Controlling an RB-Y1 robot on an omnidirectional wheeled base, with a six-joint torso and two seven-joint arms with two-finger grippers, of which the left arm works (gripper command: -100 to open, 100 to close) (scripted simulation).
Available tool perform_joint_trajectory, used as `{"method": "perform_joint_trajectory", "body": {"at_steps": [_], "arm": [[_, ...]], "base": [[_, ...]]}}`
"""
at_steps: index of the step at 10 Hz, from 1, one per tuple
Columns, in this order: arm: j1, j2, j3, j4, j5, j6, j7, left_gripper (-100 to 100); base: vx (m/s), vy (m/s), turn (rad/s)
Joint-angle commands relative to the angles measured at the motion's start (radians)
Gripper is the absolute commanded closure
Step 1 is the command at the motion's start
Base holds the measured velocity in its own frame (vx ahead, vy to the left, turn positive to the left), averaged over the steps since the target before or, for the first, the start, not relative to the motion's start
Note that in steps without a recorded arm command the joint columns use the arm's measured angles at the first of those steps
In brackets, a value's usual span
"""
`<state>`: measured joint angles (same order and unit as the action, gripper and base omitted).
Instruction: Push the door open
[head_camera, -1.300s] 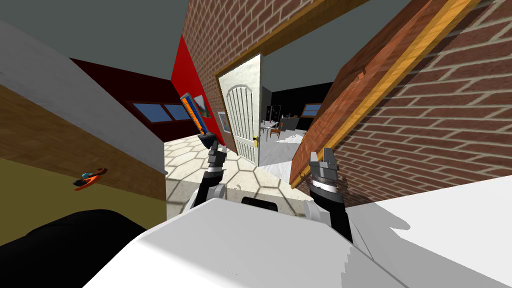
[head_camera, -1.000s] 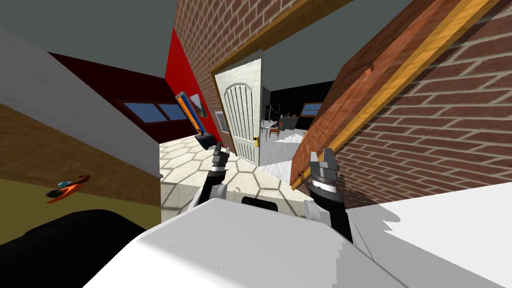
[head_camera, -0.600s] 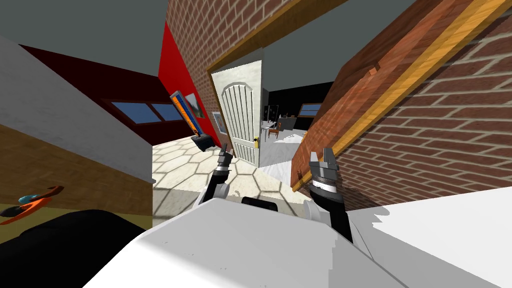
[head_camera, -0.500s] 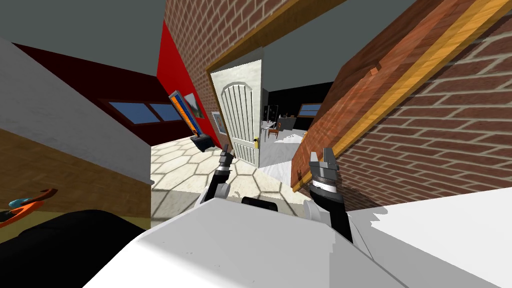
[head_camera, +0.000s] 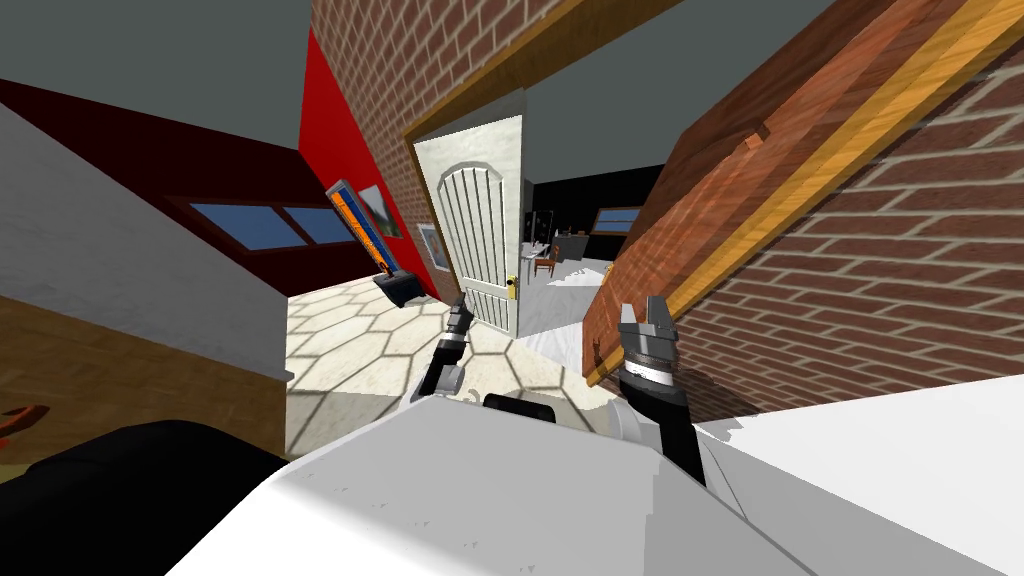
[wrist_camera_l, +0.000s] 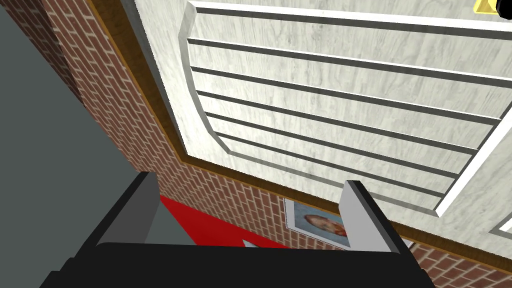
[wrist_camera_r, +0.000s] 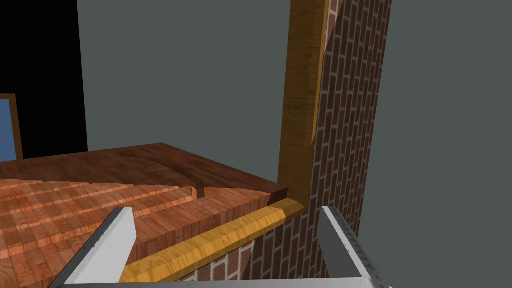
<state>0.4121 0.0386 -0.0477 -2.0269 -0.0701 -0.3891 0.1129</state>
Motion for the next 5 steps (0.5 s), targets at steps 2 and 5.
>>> {"method": "perform_joint_trajectory", "body": {"at_steps": [2,5], "arm": [[-0.035,0.011,-0.018,0.067,0.002,0.016,0.001,-100],[-0.076,0.024,-0.039,0.151,0.005,0.031,0.004,-100]], "base": [[0.089,0.073,-0.076],[0.096,0.087,-0.084]]}}
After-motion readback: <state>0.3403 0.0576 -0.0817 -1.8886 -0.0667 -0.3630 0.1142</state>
